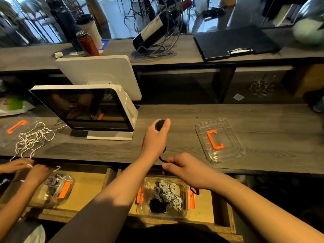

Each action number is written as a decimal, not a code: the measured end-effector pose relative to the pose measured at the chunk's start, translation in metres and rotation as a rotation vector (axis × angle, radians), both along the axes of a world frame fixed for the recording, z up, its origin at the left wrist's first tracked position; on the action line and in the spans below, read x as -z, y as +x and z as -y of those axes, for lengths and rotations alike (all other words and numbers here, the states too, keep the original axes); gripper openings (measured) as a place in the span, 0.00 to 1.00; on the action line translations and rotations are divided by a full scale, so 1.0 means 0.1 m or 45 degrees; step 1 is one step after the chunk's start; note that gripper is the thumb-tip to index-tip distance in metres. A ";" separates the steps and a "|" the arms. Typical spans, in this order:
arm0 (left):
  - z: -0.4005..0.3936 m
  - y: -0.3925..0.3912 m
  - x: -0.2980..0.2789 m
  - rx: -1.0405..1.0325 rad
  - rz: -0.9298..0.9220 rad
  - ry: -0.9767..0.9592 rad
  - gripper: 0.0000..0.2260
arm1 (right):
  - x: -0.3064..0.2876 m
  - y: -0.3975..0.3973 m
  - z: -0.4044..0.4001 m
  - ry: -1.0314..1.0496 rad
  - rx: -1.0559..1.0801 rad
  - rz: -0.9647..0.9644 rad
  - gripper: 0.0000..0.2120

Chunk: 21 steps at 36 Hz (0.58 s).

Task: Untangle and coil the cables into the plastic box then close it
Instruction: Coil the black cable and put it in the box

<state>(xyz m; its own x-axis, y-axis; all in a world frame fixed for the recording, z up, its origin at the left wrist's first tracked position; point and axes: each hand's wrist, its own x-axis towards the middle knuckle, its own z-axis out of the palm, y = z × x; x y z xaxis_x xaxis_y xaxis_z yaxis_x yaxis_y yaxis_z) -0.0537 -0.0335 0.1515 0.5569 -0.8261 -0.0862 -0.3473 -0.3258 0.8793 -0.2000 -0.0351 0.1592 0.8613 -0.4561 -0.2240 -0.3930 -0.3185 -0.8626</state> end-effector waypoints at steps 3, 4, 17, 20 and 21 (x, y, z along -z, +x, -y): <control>-0.03 0.10 0.05 0.403 -0.069 0.398 0.18 | -0.10 -0.04 0.12 -0.077 0.068 0.095 0.09; -0.08 0.12 0.05 0.566 -0.135 0.525 0.17 | -0.12 -0.06 0.17 -0.102 0.095 0.108 0.07; -0.30 0.16 -0.04 1.012 -1.233 0.678 0.31 | -0.03 -0.09 0.48 -0.089 0.274 0.254 0.09; -0.34 0.22 -0.06 0.965 -1.268 0.517 0.16 | -0.03 -0.12 0.46 0.082 0.194 0.303 0.05; -0.36 0.22 -0.06 0.907 -1.338 0.459 0.15 | -0.02 -0.13 0.45 0.145 0.196 0.321 0.08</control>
